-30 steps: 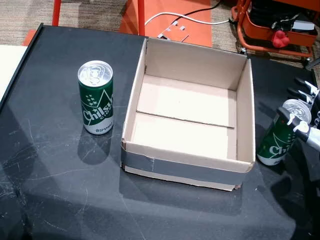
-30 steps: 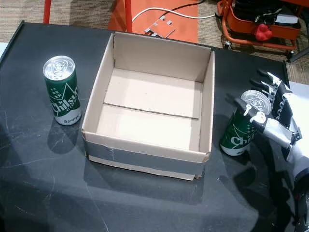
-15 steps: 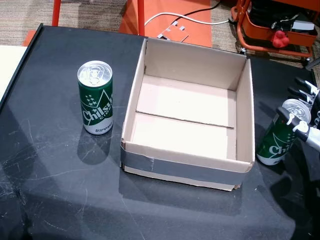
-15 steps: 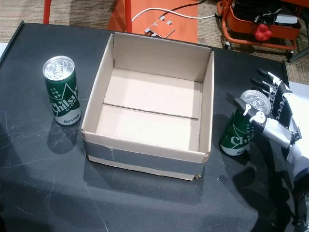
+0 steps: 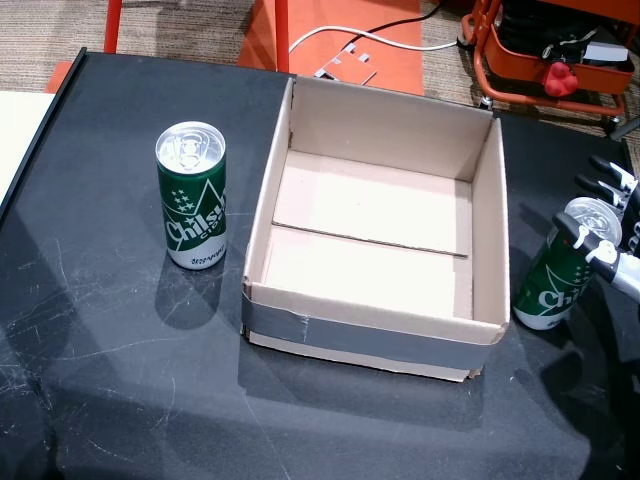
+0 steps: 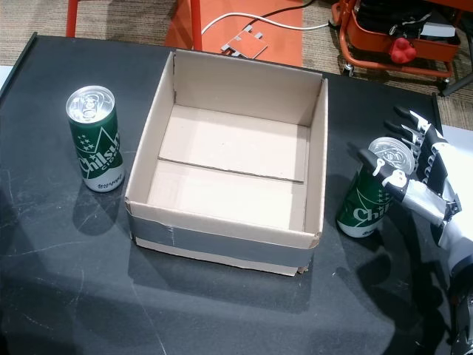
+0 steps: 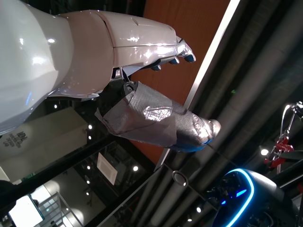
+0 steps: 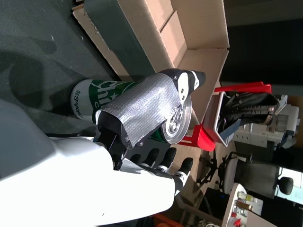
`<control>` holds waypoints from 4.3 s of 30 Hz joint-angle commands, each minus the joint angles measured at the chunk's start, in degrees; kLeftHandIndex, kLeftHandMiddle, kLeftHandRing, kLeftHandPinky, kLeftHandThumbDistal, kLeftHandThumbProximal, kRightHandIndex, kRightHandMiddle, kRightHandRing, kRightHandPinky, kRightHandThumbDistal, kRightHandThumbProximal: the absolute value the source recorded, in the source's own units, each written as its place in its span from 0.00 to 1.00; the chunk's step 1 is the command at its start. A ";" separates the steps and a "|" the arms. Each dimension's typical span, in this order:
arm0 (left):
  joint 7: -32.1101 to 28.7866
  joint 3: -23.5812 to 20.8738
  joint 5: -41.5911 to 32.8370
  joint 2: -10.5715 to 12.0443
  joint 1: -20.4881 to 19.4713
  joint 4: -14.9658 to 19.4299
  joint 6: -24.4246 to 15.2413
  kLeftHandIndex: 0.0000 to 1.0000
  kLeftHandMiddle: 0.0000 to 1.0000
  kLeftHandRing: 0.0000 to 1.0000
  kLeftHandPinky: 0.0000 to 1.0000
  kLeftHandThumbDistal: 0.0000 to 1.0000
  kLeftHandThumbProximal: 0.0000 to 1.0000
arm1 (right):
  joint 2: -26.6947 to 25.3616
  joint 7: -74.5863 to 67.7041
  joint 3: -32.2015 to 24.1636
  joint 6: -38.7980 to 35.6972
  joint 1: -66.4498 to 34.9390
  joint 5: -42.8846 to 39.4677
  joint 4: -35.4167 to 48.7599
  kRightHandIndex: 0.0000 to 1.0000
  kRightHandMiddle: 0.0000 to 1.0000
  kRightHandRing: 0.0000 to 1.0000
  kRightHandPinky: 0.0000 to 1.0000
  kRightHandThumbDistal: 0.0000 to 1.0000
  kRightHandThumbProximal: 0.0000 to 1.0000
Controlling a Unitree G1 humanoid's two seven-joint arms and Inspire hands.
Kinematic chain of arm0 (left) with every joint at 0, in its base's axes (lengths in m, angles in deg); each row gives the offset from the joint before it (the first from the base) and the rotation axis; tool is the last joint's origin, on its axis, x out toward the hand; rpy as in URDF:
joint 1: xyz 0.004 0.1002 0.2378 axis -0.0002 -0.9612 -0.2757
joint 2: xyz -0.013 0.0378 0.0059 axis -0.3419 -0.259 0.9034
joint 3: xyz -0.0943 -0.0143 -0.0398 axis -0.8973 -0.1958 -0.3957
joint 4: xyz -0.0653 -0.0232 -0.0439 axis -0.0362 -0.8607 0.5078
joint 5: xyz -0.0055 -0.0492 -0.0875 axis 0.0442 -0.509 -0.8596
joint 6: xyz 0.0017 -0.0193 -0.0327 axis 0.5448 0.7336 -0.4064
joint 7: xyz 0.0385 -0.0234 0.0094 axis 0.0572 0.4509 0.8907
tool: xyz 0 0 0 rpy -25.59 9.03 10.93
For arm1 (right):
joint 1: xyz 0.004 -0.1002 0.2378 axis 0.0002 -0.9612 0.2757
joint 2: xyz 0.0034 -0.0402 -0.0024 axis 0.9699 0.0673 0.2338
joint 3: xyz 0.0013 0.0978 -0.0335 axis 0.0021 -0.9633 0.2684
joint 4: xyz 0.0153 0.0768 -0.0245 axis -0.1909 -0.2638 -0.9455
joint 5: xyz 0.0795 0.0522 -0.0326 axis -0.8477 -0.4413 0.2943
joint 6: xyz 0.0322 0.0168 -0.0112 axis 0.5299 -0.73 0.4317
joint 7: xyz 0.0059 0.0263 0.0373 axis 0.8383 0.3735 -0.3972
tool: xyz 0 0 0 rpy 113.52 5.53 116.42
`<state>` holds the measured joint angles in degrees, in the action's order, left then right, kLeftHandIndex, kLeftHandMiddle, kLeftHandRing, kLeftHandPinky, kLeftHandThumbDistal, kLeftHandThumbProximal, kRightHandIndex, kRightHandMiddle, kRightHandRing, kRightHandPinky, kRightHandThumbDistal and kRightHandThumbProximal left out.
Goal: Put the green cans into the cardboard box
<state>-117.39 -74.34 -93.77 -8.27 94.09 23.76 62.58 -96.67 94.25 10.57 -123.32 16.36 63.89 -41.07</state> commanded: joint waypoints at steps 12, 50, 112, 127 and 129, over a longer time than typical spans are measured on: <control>0.13 0.25 0.25 0.35 -0.20 0.20 0.17 0.98 0.98 1.00 1.00 0.77 0.52 | -0.87 5.33 -1.31 -4.09 0.02 -2.02 2.26 0.87 0.82 0.82 0.88 1.00 0.76; 0.47 -0.41 0.62 0.89 -0.09 1.10 -0.91 0.96 0.95 1.00 1.00 0.66 0.54 | 0.76 13.17 -2.08 -9.25 1.18 -6.67 5.61 0.82 0.78 0.80 0.87 1.00 0.78; -0.65 -1.95 -2.38 0.58 0.70 -0.76 2.48 0.97 0.97 1.00 1.00 0.76 0.62 | 0.96 4.84 0.35 2.86 -1.55 1.32 -0.42 0.93 0.91 0.88 0.93 1.00 0.68; -0.84 -1.97 -2.86 0.43 0.57 -0.22 3.76 0.97 0.97 1.00 1.00 0.75 0.61 | 3.89 -0.23 -1.12 3.93 -0.56 0.72 -2.69 0.56 0.53 0.55 0.67 0.94 0.50; -0.93 -1.97 -2.78 0.30 0.50 -0.19 3.82 0.97 0.97 1.00 1.00 0.74 0.62 | 4.34 -1.03 -1.22 4.40 -0.05 0.75 -2.71 0.45 0.40 0.42 0.54 0.49 0.28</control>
<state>-117.87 -76.24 -96.28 -7.49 94.54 23.02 65.95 -92.72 93.86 10.04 -119.56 15.88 65.03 -43.01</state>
